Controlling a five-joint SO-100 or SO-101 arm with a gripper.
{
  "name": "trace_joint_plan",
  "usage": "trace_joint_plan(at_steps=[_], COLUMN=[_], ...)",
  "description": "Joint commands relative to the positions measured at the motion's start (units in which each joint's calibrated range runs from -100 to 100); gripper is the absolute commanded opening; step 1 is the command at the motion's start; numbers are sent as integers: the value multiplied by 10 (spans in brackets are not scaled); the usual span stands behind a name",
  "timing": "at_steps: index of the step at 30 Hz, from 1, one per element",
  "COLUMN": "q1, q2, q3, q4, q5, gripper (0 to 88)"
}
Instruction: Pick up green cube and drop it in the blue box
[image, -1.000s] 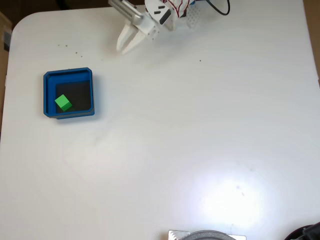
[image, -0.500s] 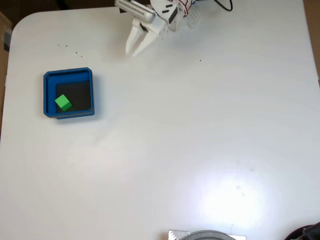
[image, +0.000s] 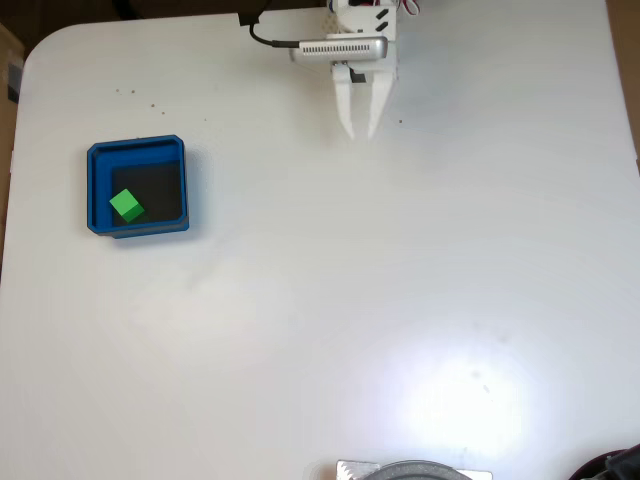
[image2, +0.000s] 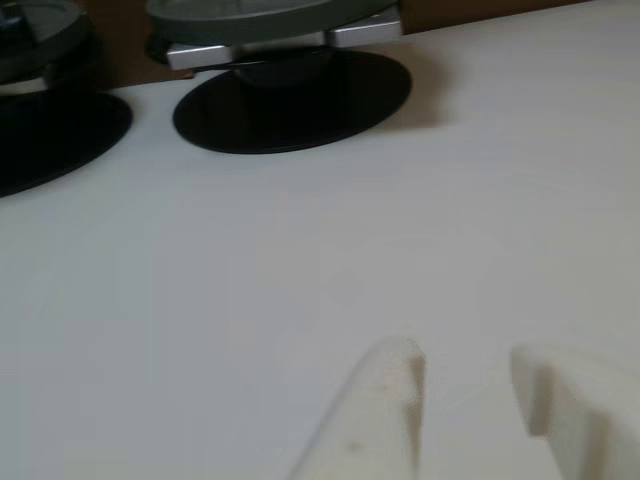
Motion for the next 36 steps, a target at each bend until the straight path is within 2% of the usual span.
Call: trace_joint_plan(at_steps=[1,11,22,36], q1=[-53,-125,-127,-125], q2=[-13,-7,-8,-8], q3=[4,4,4,4], q4=[-15,-14,73,77], q5=[2,2,0,-1], gripper=[14,14,14,14])
